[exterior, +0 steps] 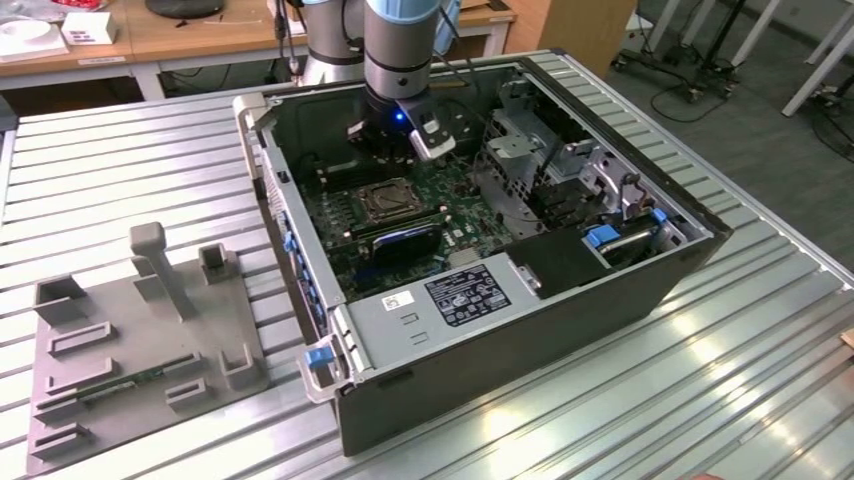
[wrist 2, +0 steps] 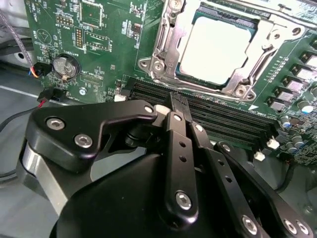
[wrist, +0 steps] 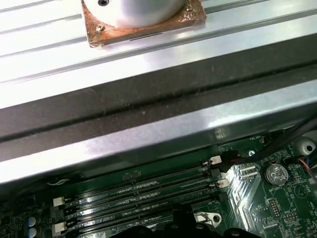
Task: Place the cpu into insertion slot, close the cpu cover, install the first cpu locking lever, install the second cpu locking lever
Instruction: 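Install the first cpu locking lever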
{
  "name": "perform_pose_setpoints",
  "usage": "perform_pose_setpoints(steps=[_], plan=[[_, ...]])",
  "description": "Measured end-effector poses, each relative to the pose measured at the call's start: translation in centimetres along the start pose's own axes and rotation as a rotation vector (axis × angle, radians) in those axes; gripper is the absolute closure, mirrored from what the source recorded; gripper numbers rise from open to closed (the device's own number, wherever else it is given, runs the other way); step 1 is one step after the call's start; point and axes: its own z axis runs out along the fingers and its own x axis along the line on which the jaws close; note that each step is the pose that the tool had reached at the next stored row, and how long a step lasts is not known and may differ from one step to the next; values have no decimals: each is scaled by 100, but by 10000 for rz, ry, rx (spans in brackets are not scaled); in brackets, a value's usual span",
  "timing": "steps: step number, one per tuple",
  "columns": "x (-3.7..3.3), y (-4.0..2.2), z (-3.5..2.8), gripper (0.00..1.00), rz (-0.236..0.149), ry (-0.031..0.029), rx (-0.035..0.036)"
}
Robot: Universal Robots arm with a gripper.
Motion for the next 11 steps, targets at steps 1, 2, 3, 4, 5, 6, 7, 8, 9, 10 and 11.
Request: perform_pose_setpoints(steps=[1,2,3,4,5,6,7,8,9,10,11], plan=[[0,0,0,90,0,0,3],[0,1,-1,90,-5,-14,76],[0,0,-1,90,-15,-31,213],[0,0,-1,90,-29,-43,355],[0,0,-2,90,-54,-48,515],[0,0,-1,90,-87,-55,689],[0,0,-1,90,-145,-70,880],[0,0,-1,90,-209,-85,1047],[0,0,-1,90,-273,-97,1220],[0,0,-2,90,-334,-108,1397],[0,0,-1,90,-401,-115,1559]])
